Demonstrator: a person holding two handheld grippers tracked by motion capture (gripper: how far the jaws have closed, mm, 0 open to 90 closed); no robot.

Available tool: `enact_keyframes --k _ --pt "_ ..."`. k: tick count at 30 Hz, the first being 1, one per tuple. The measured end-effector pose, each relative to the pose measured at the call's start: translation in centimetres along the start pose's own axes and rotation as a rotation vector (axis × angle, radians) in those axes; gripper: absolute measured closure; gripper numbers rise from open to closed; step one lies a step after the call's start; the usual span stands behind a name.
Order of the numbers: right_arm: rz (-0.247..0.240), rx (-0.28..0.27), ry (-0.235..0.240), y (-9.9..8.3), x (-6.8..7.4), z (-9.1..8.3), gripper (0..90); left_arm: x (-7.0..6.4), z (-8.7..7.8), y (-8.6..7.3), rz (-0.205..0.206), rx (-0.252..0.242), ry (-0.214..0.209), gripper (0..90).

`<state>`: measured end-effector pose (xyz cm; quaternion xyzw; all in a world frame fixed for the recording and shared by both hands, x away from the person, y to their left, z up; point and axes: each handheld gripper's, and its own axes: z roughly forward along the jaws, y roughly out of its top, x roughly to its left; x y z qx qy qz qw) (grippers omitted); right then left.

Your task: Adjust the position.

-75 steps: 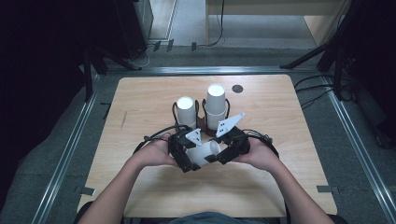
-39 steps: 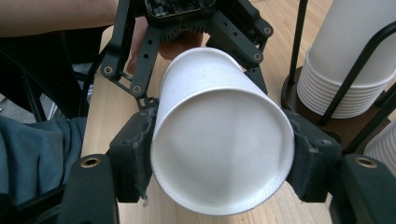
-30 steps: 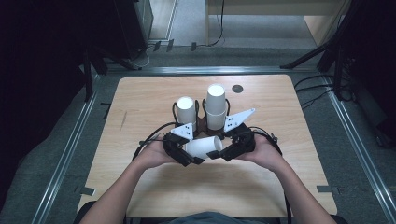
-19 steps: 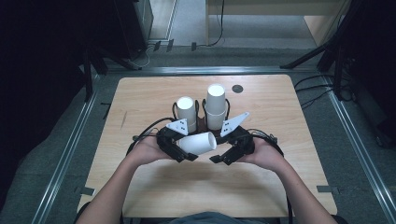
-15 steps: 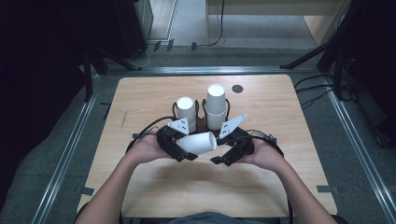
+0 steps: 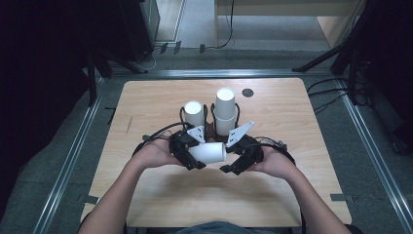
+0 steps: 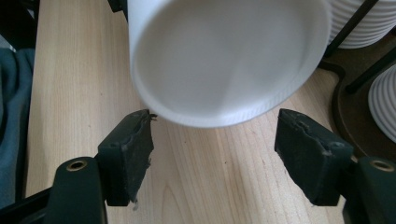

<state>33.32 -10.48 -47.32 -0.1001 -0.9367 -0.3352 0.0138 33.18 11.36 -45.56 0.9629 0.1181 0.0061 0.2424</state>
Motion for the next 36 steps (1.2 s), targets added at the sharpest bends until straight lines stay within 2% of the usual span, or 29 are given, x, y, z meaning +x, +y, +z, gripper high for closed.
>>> enact_keyframes --k 9,19,22,25,28,30,34,36 --pt "-0.02 0.003 0.005 0.2 0.3 0.4 28.0 -0.5 1.7 0.7 0.009 0.073 -0.009 25.5" --pt "-0.055 0.004 0.029 0.5 0.7 0.9 28.1 -1.0 3.0 1.1 0.034 0.098 -0.045 25.0" --pt "-0.067 0.016 0.041 0.6 0.9 1.1 33.2 -1.1 3.1 1.1 0.036 0.103 -0.041 24.7" --pt "-0.077 0.016 0.049 0.6 0.9 1.1 34.1 -1.1 3.0 1.0 0.03 0.093 -0.056 24.0" --pt "-0.08 0.004 0.054 0.8 1.0 0.8 33.7 -1.1 2.7 0.9 0.041 0.079 -0.067 20.9" --pt "-0.076 0.004 0.056 0.8 1.1 0.6 33.7 -1.1 2.5 0.9 0.039 0.063 -0.064 12.0" --pt "-0.074 -0.017 0.046 0.7 0.8 0.2 33.7 -0.8 2.3 0.4 0.029 -0.005 -0.032 8.6" --pt "-0.069 -0.018 0.043 0.6 0.8 0.0 33.6 -0.7 2.2 0.1 0.016 -0.039 -0.03 8.7"
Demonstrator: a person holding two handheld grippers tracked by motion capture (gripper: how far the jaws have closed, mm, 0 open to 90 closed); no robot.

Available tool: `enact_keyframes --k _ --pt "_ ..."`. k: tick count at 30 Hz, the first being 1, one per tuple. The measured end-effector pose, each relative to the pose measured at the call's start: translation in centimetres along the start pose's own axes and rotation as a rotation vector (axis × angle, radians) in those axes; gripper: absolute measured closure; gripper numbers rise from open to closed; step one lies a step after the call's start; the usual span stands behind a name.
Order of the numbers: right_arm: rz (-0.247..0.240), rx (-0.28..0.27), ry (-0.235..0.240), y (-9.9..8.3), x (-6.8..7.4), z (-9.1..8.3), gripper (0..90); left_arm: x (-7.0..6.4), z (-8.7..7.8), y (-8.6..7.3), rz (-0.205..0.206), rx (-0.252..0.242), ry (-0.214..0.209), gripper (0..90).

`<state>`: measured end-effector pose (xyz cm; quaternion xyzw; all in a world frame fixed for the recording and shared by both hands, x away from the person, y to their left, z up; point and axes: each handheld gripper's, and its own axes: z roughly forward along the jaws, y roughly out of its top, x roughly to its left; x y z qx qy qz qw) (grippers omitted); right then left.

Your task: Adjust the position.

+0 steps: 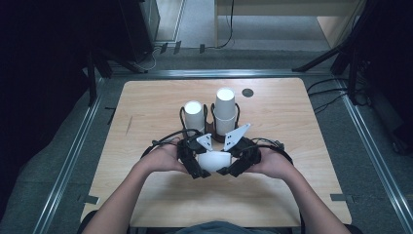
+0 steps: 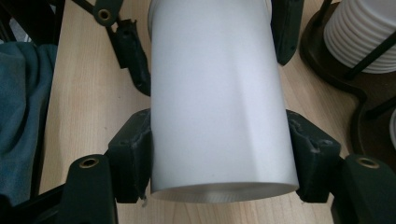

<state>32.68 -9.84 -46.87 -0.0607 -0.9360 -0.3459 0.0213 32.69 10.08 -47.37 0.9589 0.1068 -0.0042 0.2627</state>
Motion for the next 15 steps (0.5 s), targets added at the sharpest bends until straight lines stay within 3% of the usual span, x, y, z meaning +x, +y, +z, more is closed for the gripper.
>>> enact_keyframes --k 3,8,15 --pt "0.011 -0.009 -0.008 -0.1 -0.1 -0.3 33.5 0.0 -0.1 -0.4 -0.006 -0.04 0.005 8.7" --pt "0.019 -0.022 -0.005 -0.3 -0.3 -0.7 33.4 0.0 -0.3 -0.9 -0.027 -0.123 -0.024 8.7" --pt "0.008 -0.049 -0.002 -0.3 -0.2 -1.2 33.3 0.0 -0.9 -1.5 -0.046 -0.234 -0.041 9.0"
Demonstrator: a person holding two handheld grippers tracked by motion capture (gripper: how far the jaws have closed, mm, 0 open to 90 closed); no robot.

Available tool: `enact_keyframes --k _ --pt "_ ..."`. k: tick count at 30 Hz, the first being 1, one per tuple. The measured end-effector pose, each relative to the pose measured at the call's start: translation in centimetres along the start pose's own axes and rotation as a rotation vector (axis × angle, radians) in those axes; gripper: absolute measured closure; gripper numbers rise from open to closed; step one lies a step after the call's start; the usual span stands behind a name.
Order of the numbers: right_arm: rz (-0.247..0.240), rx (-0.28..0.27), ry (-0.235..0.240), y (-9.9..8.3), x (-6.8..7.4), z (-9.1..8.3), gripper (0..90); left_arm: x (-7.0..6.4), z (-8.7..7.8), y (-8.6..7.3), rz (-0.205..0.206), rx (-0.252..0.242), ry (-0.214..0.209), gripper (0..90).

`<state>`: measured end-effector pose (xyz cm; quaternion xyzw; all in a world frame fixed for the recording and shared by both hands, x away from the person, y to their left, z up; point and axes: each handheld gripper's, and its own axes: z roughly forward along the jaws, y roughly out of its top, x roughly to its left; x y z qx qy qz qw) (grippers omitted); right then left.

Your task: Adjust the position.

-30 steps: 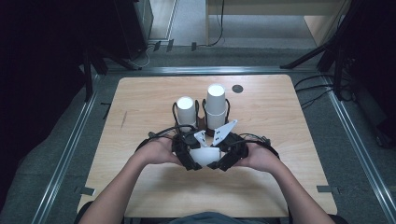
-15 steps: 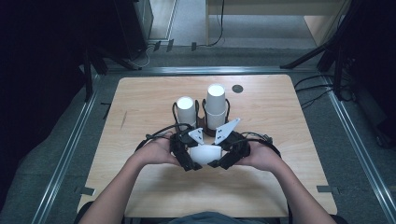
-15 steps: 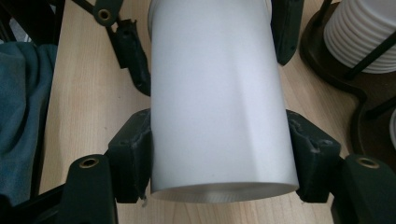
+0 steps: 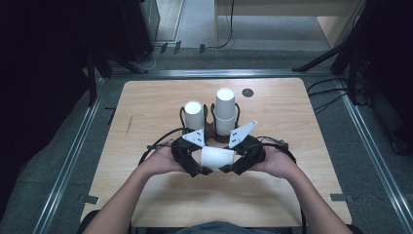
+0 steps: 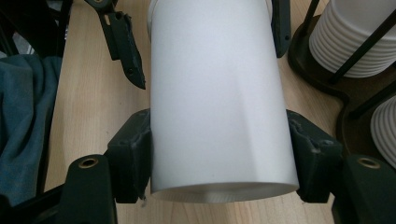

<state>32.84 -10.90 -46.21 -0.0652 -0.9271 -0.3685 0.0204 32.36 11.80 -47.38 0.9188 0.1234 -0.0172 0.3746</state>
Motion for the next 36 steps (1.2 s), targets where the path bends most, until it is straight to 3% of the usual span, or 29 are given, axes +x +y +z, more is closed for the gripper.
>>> enact_keyframes --k 6,11,15,20,26,32,36 --pt "0.004 -0.017 0.013 0.0 0.1 -0.2 33.3 0.0 0.0 -0.2 -0.007 -0.061 -0.024 9.0" --pt "-0.001 -0.034 0.025 0.1 0.2 -0.3 33.3 0.1 0.1 -0.2 -0.007 -0.074 -0.033 9.6" --pt "0.0 -0.052 0.034 0.2 0.2 -0.4 33.5 0.2 -0.1 -0.6 -0.009 -0.107 -0.078 21.2" --pt "0.004 -0.05 0.048 0.2 0.2 -0.3 34.3 0.3 -0.2 -0.6 -0.01 -0.088 -0.098 24.4" --pt "0.018 -0.046 0.057 0.1 0.1 -0.3 33.0 0.4 -0.5 -0.4 -0.005 -0.072 -0.093 26.0" --pt "0.041 -0.02 0.022 -0.3 -0.3 -0.1 26.0 1.0 -1.6 -0.8 -0.079 -0.063 -0.097 26.0" --pt "0.045 -0.009 0.021 -0.4 -0.3 -0.1 25.9 1.1 -2.3 -0.3 -0.086 -0.023 -0.08 26.0"
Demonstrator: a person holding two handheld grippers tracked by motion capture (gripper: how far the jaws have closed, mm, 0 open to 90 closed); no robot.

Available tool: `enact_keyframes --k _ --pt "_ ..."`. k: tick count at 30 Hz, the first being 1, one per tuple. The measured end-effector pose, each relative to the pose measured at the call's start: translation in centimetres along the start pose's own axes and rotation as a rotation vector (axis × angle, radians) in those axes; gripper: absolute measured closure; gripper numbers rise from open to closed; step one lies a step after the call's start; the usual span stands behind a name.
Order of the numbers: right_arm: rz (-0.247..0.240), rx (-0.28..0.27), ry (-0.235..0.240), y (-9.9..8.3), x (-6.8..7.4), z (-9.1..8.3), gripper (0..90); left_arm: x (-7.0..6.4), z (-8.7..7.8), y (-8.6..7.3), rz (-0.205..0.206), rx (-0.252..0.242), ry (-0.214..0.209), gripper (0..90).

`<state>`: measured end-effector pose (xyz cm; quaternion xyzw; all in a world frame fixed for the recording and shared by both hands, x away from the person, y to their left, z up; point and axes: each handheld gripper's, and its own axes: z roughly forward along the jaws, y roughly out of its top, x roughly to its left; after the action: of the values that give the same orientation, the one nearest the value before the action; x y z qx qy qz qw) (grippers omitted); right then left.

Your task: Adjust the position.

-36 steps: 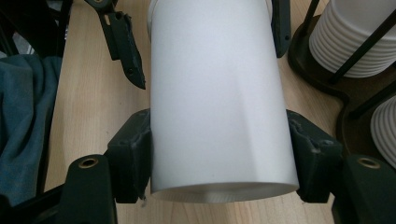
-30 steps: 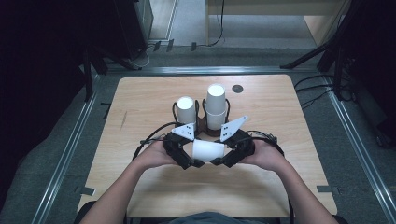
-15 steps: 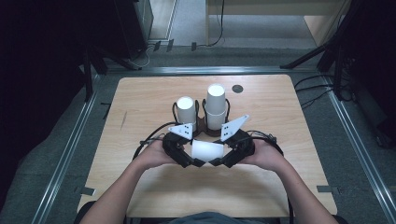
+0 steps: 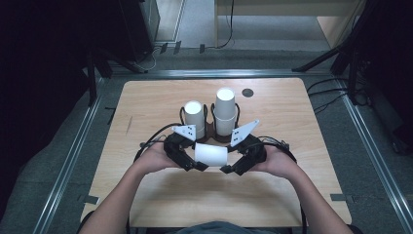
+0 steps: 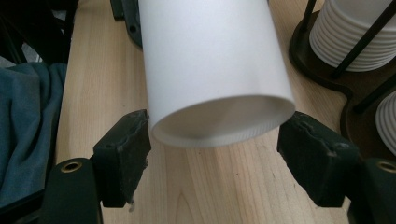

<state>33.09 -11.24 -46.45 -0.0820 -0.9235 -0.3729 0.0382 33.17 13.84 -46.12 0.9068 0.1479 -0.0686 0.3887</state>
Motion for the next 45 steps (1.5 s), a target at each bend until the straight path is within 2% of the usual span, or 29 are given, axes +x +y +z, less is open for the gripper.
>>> enact_keyframes --k 6,10,14,16,23,28,32,39,45 --pt "-0.007 0.019 -0.013 0.0 0.0 0.3 25.9 0.2 -0.5 1.0 -0.009 0.062 0.032 25.9" --pt "-0.002 0.021 -0.024 -0.1 -0.1 0.3 25.9 0.0 -0.7 1.6 0.026 0.078 0.083 25.8" --pt "-0.005 0.024 -0.029 -0.1 -0.2 0.4 25.9 -0.2 -0.7 2.4 0.033 0.131 0.062 25.8" --pt "-0.006 0.028 -0.036 -0.1 -0.1 0.5 25.9 -0.3 -0.6 2.6 0.042 0.158 0.071 25.8" --pt "-0.015 0.036 -0.043 0.0 0.0 0.8 25.9 -0.1 0.8 2.7 0.011 0.243 0.063 25.5" --pt "-0.025 0.05 -0.048 0.0 0.0 1.2 25.9 -0.2 1.5 2.6 0.006 0.268 0.065 25.5" --pt "-0.026 0.063 -0.043 0.0 0.1 1.6 25.9 -0.4 2.3 2.6 0.03 0.299 0.056 25.5" --pt "-0.057 0.076 -0.033 0.3 0.5 2.3 26.4 -0.8 3.4 2.6 0.057 0.348 0.052 25.3" --pt "-0.069 0.108 -0.016 0.4 0.8 3.3 30.3 -1.2 3.8 2.7 0.081 0.344 0.055 24.5"
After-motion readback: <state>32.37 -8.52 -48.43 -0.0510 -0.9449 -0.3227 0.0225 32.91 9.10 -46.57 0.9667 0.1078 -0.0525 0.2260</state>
